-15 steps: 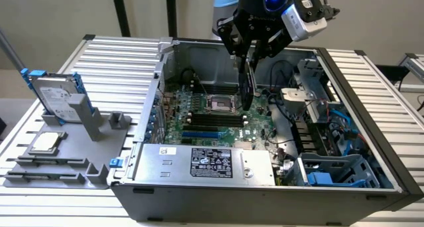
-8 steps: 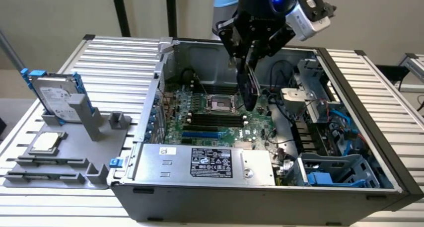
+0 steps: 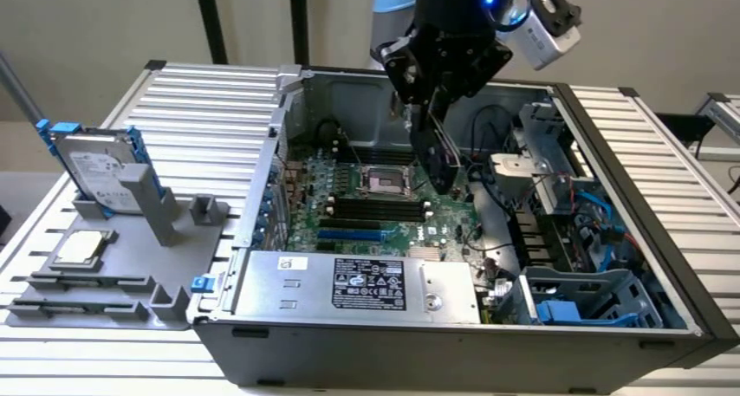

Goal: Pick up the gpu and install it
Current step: 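Insert the gpu into the slot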

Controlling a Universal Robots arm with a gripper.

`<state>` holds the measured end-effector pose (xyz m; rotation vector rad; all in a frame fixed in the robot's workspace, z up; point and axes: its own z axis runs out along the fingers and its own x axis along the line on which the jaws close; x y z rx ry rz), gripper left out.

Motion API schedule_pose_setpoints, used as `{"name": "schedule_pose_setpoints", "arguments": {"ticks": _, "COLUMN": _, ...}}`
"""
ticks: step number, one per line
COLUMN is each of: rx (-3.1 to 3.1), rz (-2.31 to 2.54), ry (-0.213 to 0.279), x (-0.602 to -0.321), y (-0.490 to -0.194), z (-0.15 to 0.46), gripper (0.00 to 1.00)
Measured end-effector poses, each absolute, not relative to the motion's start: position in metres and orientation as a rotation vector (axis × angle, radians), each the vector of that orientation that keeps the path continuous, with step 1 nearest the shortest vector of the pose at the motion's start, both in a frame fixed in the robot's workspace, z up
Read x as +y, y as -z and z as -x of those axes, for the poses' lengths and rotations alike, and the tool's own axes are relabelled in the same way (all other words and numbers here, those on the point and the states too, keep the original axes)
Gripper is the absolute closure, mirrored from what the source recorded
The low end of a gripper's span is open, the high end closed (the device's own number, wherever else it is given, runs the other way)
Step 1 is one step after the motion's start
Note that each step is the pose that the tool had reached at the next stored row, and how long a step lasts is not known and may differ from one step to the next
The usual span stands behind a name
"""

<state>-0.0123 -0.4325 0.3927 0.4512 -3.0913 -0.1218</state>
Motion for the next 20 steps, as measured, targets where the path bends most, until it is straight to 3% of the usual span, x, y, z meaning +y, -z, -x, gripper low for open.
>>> {"name": "schedule_pose_setpoints", "arguments": {"ticks": 20, "rx": -2.946, "rz": -0.999, "ry": 0.115, "x": -0.4326, "y": -0.3837, "z": 0.0123, "gripper": 0.73}}
